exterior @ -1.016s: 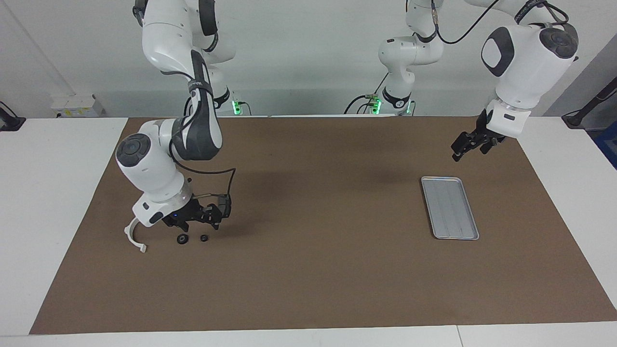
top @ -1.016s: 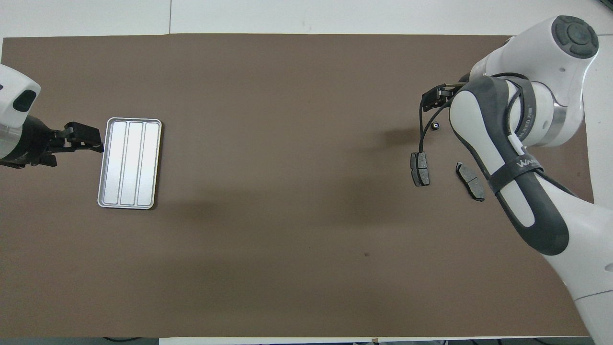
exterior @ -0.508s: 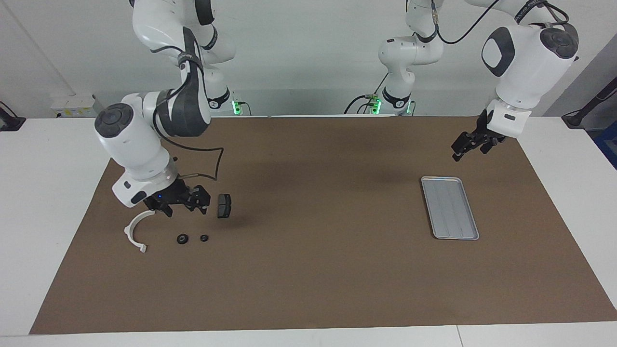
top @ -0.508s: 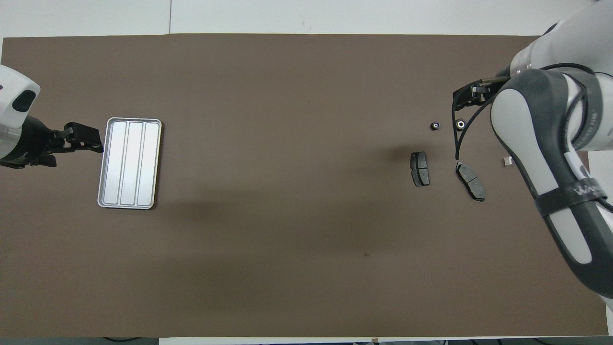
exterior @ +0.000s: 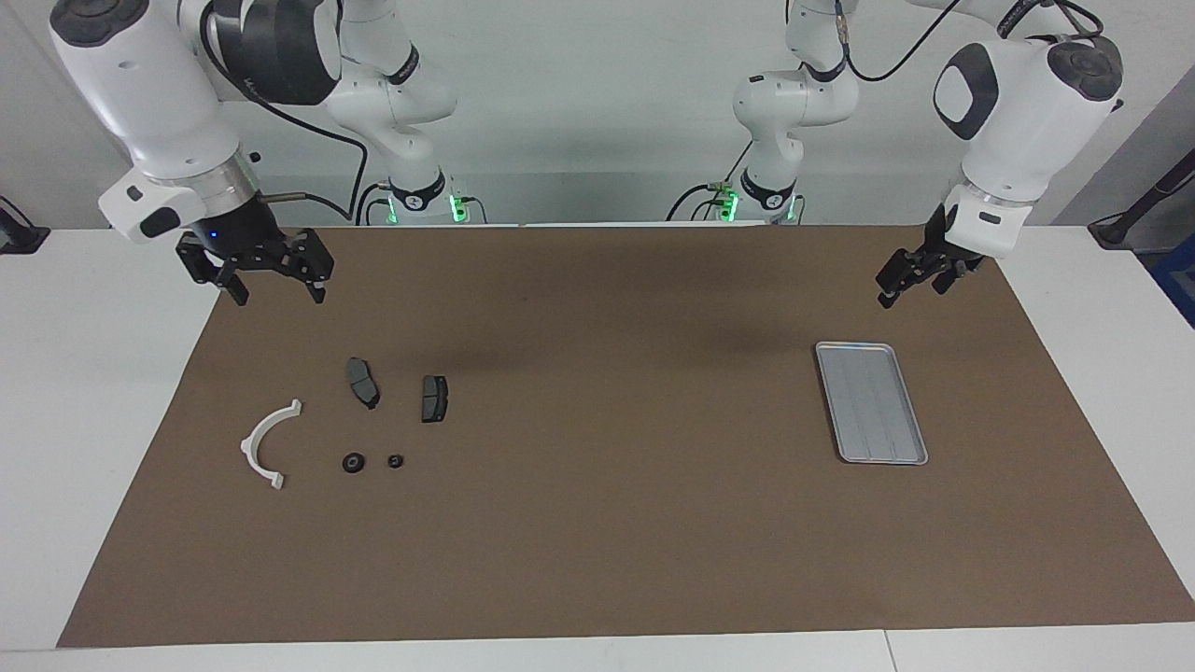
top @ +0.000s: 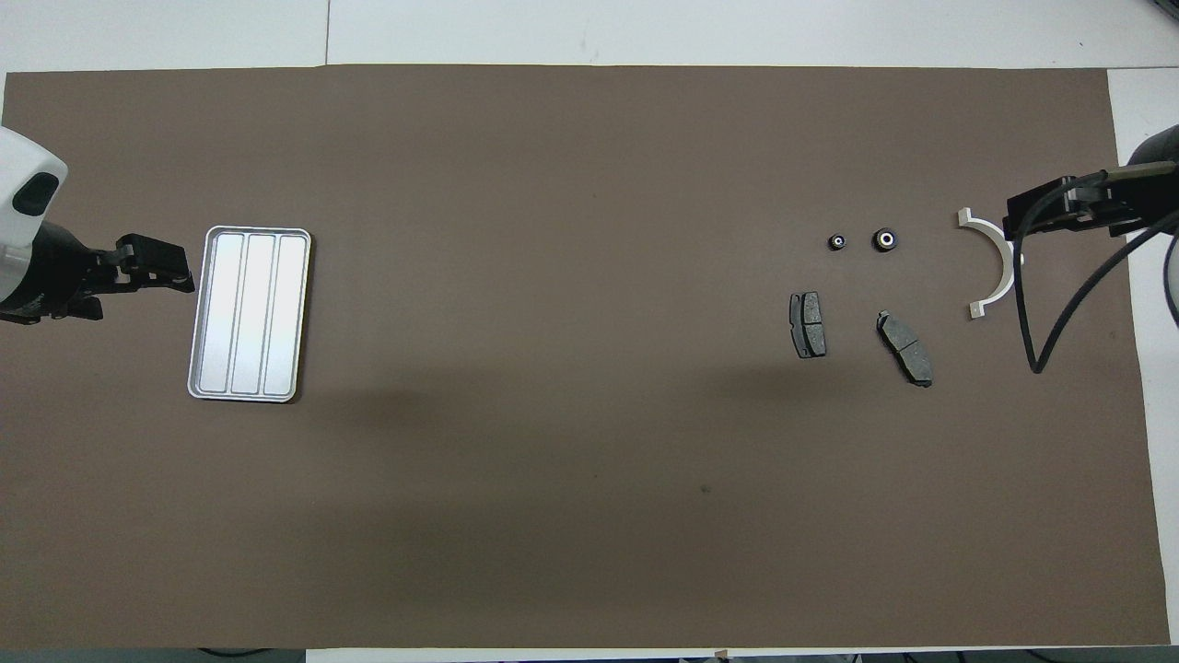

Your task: Place bearing gear from tray to pile

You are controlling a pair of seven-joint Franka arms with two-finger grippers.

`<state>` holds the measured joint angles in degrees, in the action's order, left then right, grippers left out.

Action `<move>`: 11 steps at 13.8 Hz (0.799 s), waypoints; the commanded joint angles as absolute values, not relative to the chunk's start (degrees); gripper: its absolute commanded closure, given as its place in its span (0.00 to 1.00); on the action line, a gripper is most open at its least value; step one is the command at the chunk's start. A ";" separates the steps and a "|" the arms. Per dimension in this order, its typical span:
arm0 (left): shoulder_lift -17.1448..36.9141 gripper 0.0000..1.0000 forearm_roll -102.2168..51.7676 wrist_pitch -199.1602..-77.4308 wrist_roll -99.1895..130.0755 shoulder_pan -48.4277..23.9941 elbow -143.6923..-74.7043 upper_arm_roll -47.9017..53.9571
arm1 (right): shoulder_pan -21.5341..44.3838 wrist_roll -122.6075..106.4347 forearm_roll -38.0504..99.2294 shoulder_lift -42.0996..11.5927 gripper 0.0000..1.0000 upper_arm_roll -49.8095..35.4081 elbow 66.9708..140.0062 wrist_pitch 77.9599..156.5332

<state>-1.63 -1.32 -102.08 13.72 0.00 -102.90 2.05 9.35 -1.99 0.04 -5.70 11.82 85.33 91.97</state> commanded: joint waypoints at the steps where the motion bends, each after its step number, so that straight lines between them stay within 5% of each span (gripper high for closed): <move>1: -2.55 0.00 -2.29 -101.60 13.10 -0.44 -103.27 1.67 | 6.42 -4.12 -1.23 -5.71 0.00 10.63 85.43 90.97; 11: -2.90 0.00 -2.29 -101.69 13.18 -0.44 -103.18 1.58 | 5.54 2.11 -0.26 -4.83 0.00 8.26 85.52 89.12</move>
